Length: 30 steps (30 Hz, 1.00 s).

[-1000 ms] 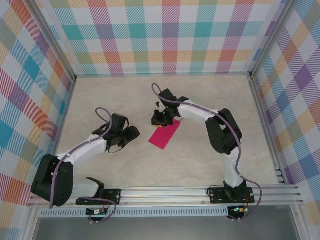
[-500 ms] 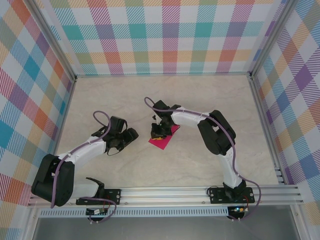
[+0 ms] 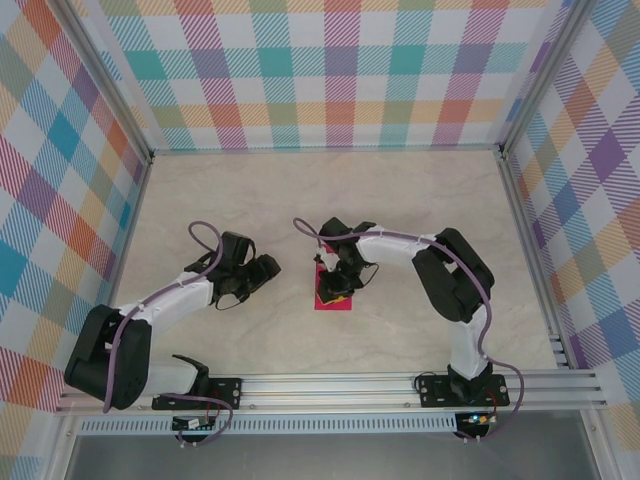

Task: Fold a paper plane with a square sheet of paper (pick it up from the middle)
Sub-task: Rotate the square sheet of paper at the center of the table, then fold the triangle a second time at the center of the table.

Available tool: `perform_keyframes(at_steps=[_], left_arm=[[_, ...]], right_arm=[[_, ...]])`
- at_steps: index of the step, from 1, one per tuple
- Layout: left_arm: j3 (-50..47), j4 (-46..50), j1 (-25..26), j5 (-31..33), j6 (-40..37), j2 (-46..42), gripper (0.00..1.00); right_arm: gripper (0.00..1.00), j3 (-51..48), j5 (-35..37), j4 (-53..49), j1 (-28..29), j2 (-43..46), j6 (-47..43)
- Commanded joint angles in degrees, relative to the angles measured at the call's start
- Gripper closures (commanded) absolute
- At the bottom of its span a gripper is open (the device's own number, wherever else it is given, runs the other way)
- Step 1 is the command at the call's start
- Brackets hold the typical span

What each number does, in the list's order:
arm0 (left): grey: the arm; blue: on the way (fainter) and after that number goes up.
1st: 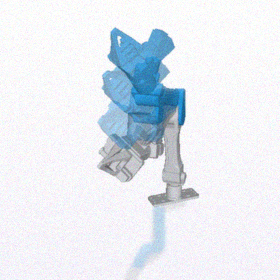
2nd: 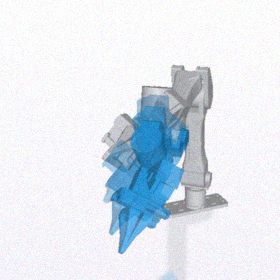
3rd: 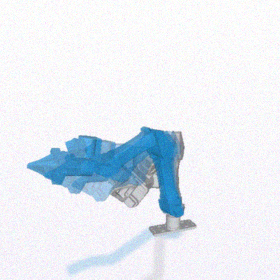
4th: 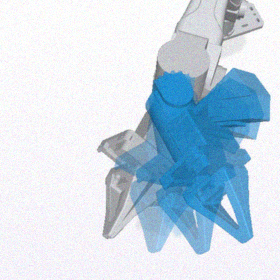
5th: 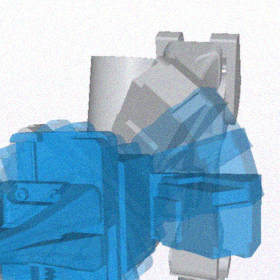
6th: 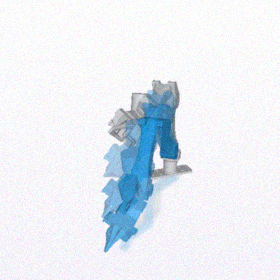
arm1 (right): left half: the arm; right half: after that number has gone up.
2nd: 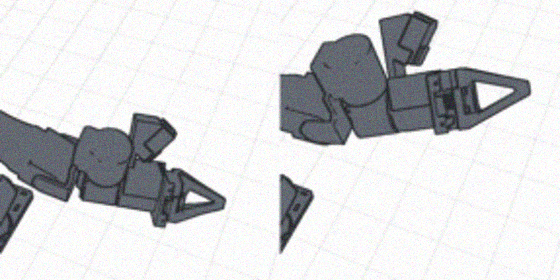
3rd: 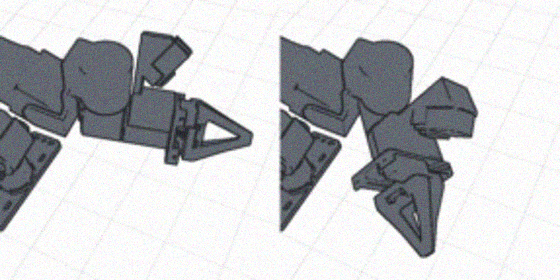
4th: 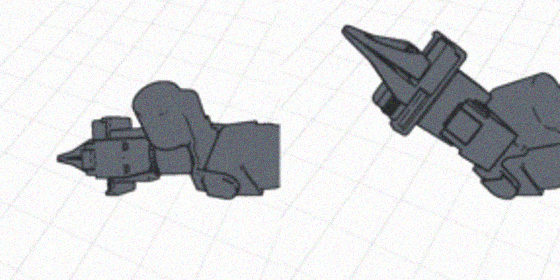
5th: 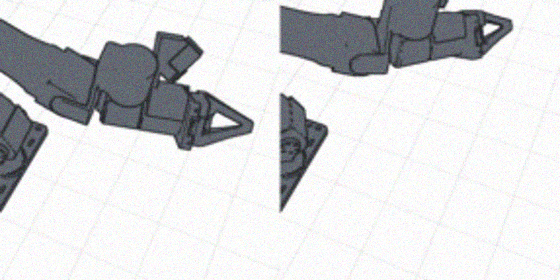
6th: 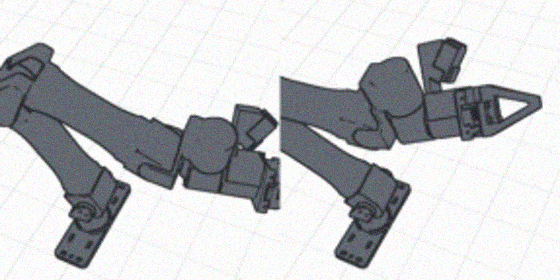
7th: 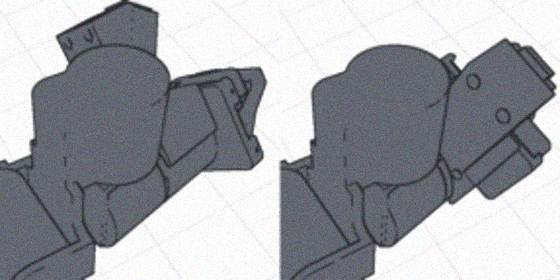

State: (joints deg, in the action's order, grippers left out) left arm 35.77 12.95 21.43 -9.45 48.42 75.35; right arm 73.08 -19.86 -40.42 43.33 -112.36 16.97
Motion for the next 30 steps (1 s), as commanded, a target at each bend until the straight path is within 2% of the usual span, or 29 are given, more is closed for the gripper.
perform_keyframes(at_steps=[1, 4, 7, 12, 18, 25, 30], left_arm=[[0.70, -2.75, -0.34, -3.63, -0.61, 1.81, 0.25], [0.79, -4.10, -0.17, -5.38, -0.59, 2.26, 0.24], [0.71, -4.64, 0.25, -6.00, -0.36, 2.17, 0.21], [0.62, -7.04, 2.01, -9.10, 1.13, 2.45, 0.19], [1.21, -9.89, 6.64, -12.02, 3.46, 3.96, 0.19], [3.08, -12.91, 12.80, -13.66, 6.26, 8.91, 0.18], [3.57, -15.70, 15.83, -14.19, 8.62, 12.29, 0.18]], right_arm=[[0.72, -0.20, 4.96, -0.39, -1.79, 5.38, 1.96], [0.63, -1.17, 8.46, 4.45, -4.26, 8.04, 8.64], [0.58, 0.00, 11.87, 6.86, -5.76, 7.12, 12.26], [0.56, 4.42, 12.73, 8.74, -7.34, 2.00, 15.61], [0.56, 8.05, 12.13, 9.52, -7.69, -3.48, 16.50], [0.56, 5.20, 12.48, 11.17, -9.46, -4.72, 18.71], [0.57, 2.34, 9.66, 13.00, -11.14, -4.88, 20.05]])
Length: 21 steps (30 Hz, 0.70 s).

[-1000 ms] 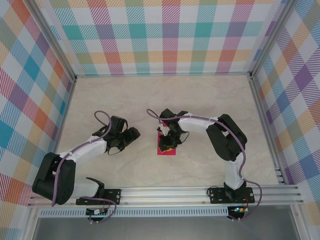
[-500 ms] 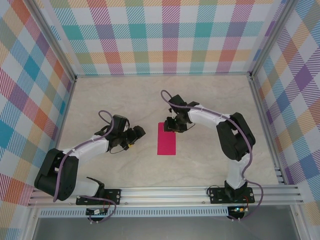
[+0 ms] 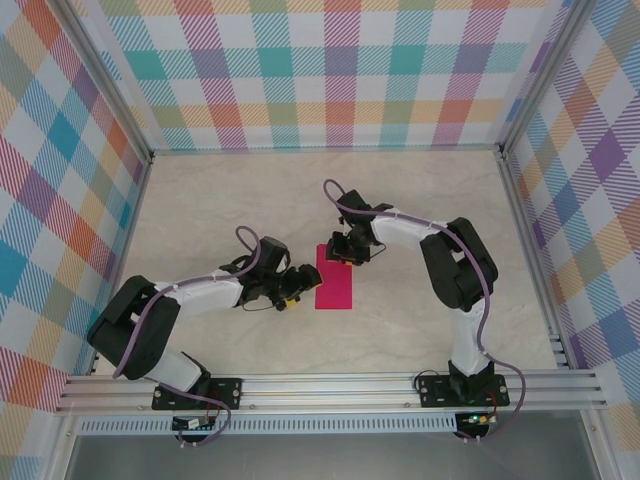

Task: Fold a paper plane with a square sheet of paper (pick it up from the middle)
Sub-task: Fold the triangle a second time at the center of the table.

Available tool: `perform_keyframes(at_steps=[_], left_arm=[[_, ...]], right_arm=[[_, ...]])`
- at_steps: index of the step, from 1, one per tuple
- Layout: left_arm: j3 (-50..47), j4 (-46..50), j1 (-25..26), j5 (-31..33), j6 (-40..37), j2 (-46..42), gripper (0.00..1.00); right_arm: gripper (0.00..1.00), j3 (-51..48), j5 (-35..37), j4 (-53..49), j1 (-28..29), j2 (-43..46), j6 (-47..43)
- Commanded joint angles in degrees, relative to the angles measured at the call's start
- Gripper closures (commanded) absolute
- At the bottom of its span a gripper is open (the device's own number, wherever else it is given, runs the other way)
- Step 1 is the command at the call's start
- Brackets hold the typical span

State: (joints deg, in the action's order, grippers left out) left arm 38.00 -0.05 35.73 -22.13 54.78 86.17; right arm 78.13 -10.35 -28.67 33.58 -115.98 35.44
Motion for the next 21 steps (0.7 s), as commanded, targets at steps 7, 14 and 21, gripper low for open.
perform_keyframes(at_steps=[7, 14, 21], left_arm=[[3.28, -1.82, 4.26, -0.80, 3.67, 3.91, 0.18], [5.81, 1.43, 6.26, 0.67, 3.99, 5.63, 0.19], [8.26, 9.59, 7.12, 5.66, 3.37, 5.71, 0.19]], right_arm=[[0.57, -4.28, -2.63, 2.45, -3.15, -2.18, 2.57], [0.57, -4.46, -3.44, 2.91, -3.61, -3.19, 2.60], [0.58, -4.56, -3.71, 3.17, -4.05, -3.55, 2.44]])
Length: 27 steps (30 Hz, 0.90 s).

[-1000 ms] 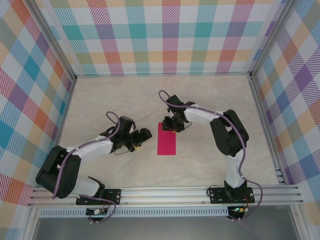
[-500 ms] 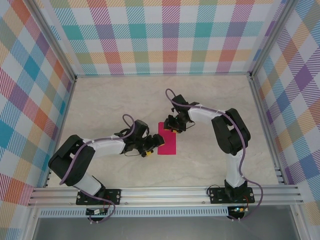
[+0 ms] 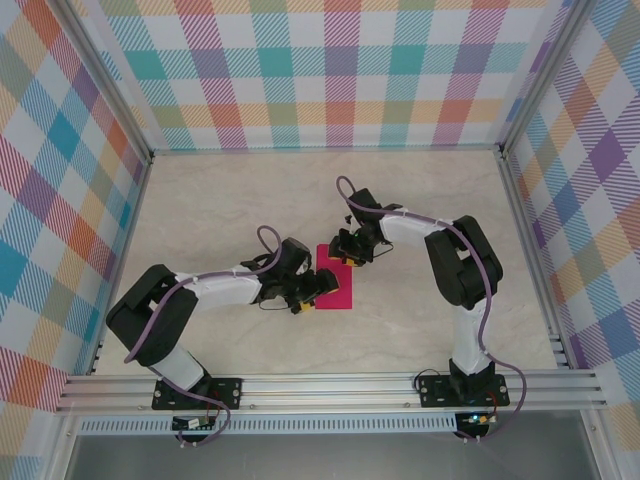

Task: Fold a paper plane with a square sheet of paper (pick it up from the middle)
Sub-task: Fold the triangle a second time at the center of the table.

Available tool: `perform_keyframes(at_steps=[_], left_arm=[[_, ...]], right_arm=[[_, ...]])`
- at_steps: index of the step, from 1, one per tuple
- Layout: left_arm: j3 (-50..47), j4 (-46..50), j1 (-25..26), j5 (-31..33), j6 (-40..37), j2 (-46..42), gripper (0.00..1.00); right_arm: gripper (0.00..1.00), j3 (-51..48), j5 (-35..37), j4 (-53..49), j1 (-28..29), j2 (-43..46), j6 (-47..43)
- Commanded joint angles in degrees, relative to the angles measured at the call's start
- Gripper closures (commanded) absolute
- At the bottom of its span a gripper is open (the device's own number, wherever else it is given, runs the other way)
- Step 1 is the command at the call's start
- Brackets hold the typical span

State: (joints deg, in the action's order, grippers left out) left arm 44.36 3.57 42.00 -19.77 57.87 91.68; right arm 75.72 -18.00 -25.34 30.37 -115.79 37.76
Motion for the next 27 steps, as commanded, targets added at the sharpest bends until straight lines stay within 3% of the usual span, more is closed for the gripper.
perform_keyframes(at_steps=[1, 10, 20, 27], left_arm=[[2.14, 6.47, 0.87, 3.51, 0.21, 0.11, 0.19], [4.17, 4.87, 2.42, -0.26, -0.20, 1.98, 0.22], [7.86, 16.14, 3.46, 6.49, -2.76, 1.94, 0.22], [8.19, 14.14, 3.80, 3.99, -3.02, 3.54, 0.22]], right_arm=[[0.58, -2.16, 3.98, -0.19, -0.84, -3.79, -0.02], [0.58, -1.89, 3.91, -0.36, -1.06, -4.62, -0.08], [0.58, -1.54, 3.94, -0.50, -1.28, -5.08, -0.14], [0.58, -1.43, 3.85, -0.53, -1.32, -5.64, -0.13]])
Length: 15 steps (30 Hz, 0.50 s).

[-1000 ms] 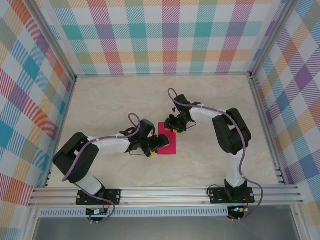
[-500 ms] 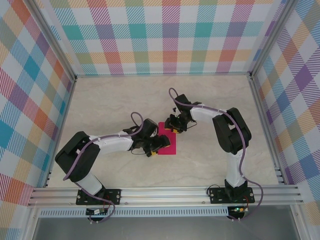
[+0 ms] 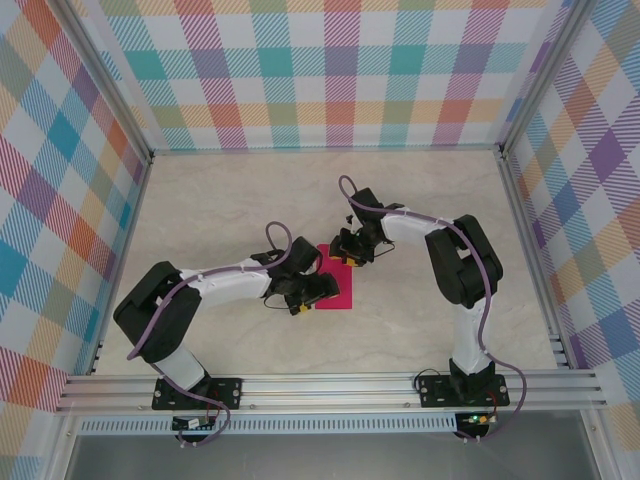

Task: Fold a paper plane with a square sheet of paper (pick it up from the middle)
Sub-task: Fold the triangle a second time at the center of the table.

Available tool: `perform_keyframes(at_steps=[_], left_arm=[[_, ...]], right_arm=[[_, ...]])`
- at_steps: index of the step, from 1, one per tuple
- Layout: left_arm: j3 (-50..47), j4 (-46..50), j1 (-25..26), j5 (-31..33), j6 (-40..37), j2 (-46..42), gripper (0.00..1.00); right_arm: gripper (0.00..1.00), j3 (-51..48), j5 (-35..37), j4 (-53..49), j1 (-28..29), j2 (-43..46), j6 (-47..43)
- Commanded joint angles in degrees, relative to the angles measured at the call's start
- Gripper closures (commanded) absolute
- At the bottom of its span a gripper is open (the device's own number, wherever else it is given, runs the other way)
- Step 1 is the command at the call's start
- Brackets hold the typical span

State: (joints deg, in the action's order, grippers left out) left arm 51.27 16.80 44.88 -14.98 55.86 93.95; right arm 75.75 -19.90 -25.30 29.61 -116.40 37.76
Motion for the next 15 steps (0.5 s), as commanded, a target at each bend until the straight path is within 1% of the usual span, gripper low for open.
perform_keyframes(at_steps=[1, 15], left_arm=[[1.36, 0.38, 0.95, -1.22, -0.94, 1.64, 0.22], [3.05, -0.41, 1.35, -1.98, -1.39, 2.78, 0.22]], right_arm=[[0.58, -1.43, 5.71, -0.61, -0.60, -5.02, -0.09], [0.58, -1.47, 5.62, -0.62, -0.68, -5.41, -0.07]])
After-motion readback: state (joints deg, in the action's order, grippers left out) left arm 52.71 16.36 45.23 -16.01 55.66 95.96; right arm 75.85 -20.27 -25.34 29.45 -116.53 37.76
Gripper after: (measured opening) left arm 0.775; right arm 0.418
